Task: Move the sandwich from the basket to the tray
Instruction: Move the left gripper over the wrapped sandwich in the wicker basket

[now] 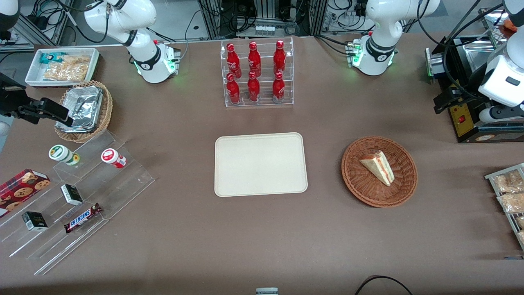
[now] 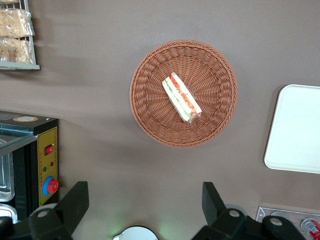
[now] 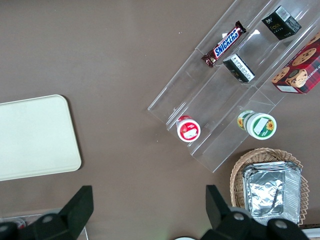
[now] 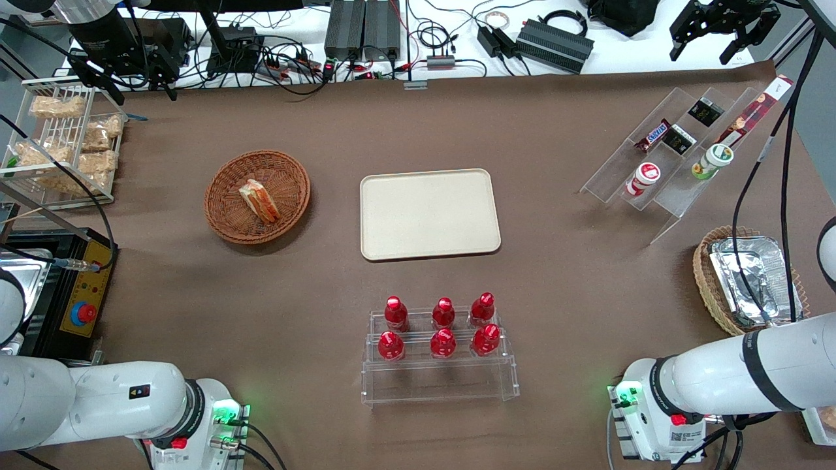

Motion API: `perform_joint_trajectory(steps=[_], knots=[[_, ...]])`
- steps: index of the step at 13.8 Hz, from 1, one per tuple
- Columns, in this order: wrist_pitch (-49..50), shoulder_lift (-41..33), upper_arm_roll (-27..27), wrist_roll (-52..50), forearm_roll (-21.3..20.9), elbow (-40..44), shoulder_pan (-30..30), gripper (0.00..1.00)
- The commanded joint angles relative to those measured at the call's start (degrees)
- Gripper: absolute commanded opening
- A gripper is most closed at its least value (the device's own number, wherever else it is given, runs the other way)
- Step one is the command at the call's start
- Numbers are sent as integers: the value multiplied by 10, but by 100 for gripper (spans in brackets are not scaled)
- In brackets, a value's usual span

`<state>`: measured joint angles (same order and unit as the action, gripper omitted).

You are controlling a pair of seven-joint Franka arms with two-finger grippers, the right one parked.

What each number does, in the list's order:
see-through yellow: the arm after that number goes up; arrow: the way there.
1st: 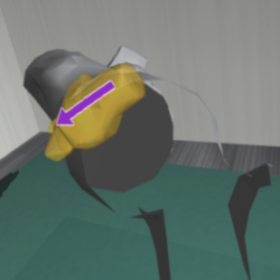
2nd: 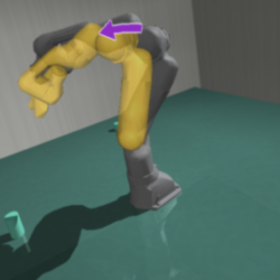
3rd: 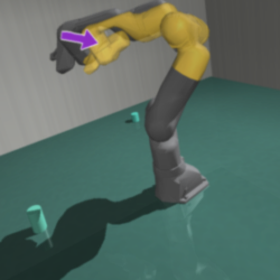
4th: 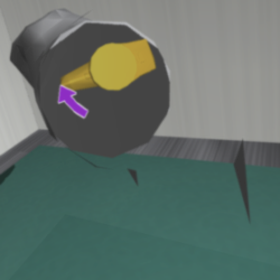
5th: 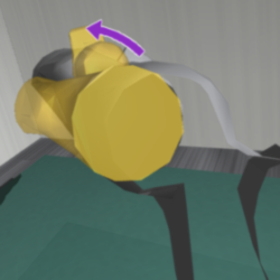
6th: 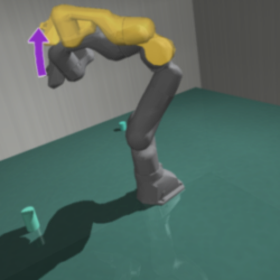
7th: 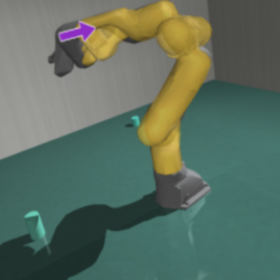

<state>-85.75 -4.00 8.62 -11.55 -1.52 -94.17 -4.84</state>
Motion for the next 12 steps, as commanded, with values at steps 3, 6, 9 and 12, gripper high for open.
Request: perform_joint_trajectory(steps=[3, 6, 9, 12], knots=[[23, 6, 1, 7, 3, 13, -8, 100], [8, 31, 2, 7, 3, -4, -3, 100], [-11, 78, 3, 6, 10, -5, -2, 100], [-76, 93, 3, -15, 10, -54, 10, 100]])
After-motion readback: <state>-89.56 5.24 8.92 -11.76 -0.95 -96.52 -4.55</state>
